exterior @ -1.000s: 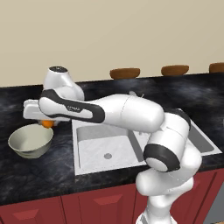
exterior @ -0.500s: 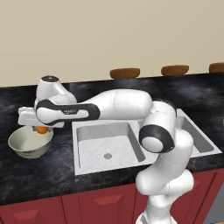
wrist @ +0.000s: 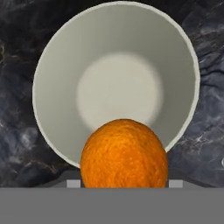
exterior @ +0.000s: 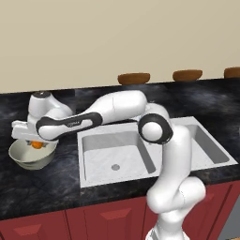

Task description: Pick the potatos from the sink and place them in one bowl. Place the tangerine in the other bowl. Then turn off the sink faucet.

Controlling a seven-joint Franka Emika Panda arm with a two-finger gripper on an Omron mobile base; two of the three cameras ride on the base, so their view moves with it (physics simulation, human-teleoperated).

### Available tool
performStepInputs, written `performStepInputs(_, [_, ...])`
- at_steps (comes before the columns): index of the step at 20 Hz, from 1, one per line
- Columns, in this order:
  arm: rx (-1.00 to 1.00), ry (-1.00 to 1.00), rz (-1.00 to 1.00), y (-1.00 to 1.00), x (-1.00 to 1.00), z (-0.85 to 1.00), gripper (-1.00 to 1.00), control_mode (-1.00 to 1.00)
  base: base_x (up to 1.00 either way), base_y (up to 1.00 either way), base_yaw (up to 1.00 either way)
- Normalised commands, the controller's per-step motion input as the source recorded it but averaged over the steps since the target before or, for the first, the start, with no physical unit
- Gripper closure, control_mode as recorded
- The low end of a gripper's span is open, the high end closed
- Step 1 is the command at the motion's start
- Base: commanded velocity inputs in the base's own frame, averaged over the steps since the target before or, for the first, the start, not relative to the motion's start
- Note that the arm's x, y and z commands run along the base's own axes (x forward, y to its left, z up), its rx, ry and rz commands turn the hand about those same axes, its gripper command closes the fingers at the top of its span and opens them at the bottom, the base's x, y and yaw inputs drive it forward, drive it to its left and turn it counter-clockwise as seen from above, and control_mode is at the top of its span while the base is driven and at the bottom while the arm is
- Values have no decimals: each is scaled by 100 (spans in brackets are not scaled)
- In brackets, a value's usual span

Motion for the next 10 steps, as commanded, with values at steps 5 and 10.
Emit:
performStepInputs(5, [-4, 2, -19, 15, 44, -3, -100, -100, 0, 0, 0])
performStepInputs(10, [-4, 3, -20, 0, 37, -11, -100, -100, 0, 0, 0])
